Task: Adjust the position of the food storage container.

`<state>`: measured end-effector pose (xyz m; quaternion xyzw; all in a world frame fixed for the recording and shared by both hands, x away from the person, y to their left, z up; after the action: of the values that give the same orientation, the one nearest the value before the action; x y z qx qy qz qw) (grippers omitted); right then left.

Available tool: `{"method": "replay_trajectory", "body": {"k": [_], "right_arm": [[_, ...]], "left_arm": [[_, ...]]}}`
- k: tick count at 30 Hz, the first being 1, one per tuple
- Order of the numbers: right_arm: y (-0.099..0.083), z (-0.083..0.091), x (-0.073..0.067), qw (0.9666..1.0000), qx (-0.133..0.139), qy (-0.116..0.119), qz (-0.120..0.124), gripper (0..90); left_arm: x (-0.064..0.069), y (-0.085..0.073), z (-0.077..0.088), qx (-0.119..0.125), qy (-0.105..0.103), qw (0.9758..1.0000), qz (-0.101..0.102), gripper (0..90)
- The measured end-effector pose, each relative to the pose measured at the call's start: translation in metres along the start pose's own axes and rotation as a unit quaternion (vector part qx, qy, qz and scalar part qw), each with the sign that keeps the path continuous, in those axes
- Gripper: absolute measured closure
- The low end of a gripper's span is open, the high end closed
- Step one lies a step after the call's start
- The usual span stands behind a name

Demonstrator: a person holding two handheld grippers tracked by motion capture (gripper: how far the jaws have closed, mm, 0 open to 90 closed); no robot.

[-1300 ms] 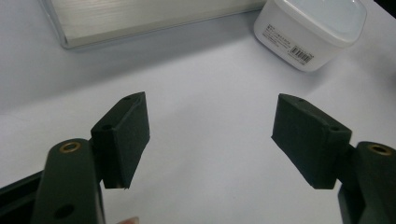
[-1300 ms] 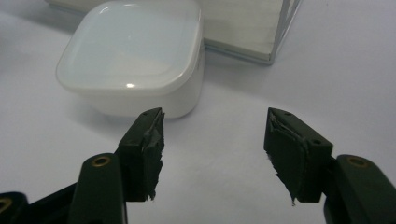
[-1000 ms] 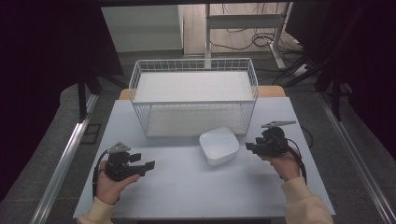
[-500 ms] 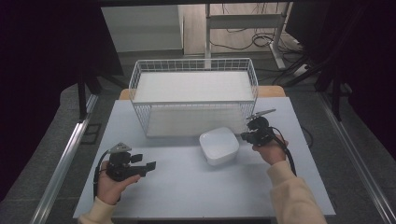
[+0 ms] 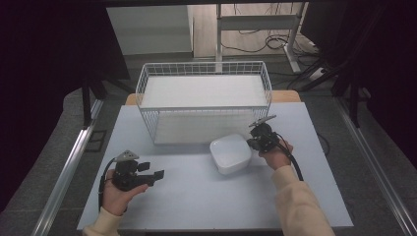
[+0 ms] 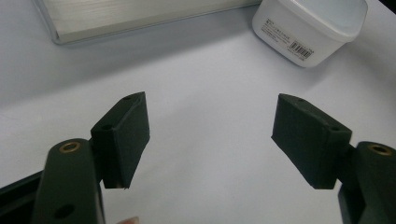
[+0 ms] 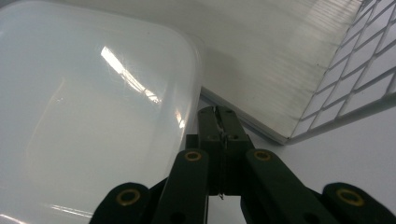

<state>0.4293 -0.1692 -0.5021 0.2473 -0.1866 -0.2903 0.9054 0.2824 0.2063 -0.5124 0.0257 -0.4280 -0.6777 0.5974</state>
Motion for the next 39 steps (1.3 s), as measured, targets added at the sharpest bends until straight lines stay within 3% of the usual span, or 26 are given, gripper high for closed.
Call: {"method": "replay_trajectory", "body": {"k": [4, 9, 12, 13, 25, 32, 34, 39], "right_arm": [[0.0, 0.002, -0.004, 0.9999, 0.003, 0.012, 0.004, 89.8], [0.006, 0.002, -0.032, 0.9987, 0.018, 0.032, 0.037, 89.9], [0.009, 0.001, -0.042, 0.9982, 0.02, 0.04, 0.039, 89.8], [0.011, -0.001, -0.051, 0.9976, 0.018, 0.048, 0.046, 89.9], [0.022, -0.003, -0.09, 0.9938, 0.026, 0.075, 0.078, 89.9], [0.028, 0.004, -0.084, 0.9944, 0.038, 0.056, 0.081, 89.9], [0.04, 0.006, -0.076, 0.9938, 0.049, 0.051, 0.086, 89.9], [0.057, -0.003, -0.071, 0.9922, 0.048, 0.043, 0.107, 89.9]], "left_arm": [[0.0, 0.0, 0.0, -0.001, 0.0, 1.0, 0.0, 26.6], [0.001, 0.0, -0.001, -0.002, 0.001, 1.0, -0.002, 26.6], [0.001, 0.0, -0.001, -0.002, 0.001, 1.0, -0.002, 26.6], [0.001, -0.001, -0.001, -0.002, 0.0, 1.0, -0.002, 26.7], [0.001, -0.001, 0.0, -0.002, 0.0, 1.0, -0.003, 26.7], [0.001, 0.0, -0.001, -0.002, 0.0, 1.0, -0.002, 26.7], [0.001, -0.001, -0.002, -0.003, 0.0, 1.0, -0.003, 26.7], [0.001, -0.001, -0.001, -0.003, 0.0, 1.0, -0.003, 26.7]]}}
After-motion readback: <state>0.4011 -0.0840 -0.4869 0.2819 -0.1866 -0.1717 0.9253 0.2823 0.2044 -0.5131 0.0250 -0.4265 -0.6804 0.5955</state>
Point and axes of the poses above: each handheld gripper's, and its own axes: z roughly backward along the jaws, y roughly out of its top, x roughly to its right, the point moved 4 cm from there along -z, roughly forward along the jaws, and after that the axes turned 15 degrees about z, right-handed, at the moved point
